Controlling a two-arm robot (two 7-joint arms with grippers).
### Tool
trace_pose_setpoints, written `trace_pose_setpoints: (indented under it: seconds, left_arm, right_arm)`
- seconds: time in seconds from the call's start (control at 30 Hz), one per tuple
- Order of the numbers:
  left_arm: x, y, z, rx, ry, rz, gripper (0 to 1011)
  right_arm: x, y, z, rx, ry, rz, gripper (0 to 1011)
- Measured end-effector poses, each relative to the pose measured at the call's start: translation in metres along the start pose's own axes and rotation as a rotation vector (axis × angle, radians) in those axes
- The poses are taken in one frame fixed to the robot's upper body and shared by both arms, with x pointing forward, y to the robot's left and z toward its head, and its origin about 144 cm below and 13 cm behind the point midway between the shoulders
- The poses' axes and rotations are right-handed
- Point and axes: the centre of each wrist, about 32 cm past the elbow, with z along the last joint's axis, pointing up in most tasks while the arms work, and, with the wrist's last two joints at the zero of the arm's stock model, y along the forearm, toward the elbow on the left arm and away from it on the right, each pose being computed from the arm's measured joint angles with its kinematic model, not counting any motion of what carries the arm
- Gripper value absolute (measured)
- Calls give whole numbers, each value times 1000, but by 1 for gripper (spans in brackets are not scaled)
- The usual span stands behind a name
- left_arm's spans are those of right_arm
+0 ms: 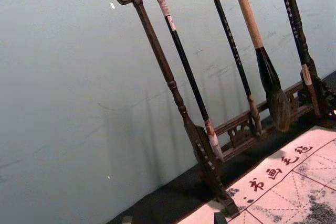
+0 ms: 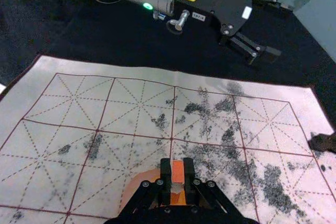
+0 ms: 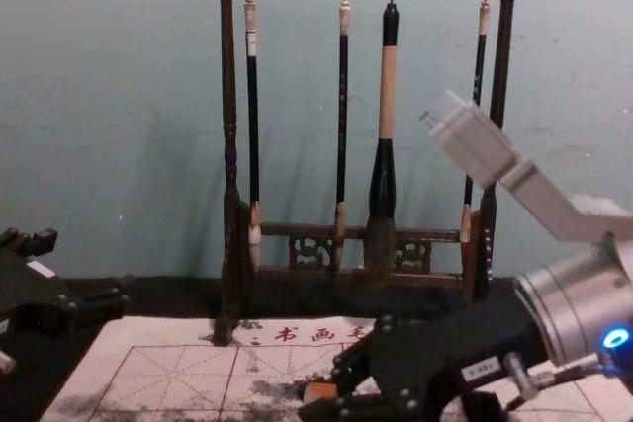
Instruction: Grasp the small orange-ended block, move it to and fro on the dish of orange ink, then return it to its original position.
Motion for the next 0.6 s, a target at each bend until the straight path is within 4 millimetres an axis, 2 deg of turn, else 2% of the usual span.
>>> trace_pose_setpoints:
  seconds: [0.23, 0.6]
  left_arm:
    - [0, 0, 0, 0, 0, 0, 1001]
    - [0, 0, 0, 0, 0, 0, 1001]
  right_arm:
    - [5, 2, 0, -1, 1, -7, 134]
    - [6, -6, -2, -13, 1, -33, 134]
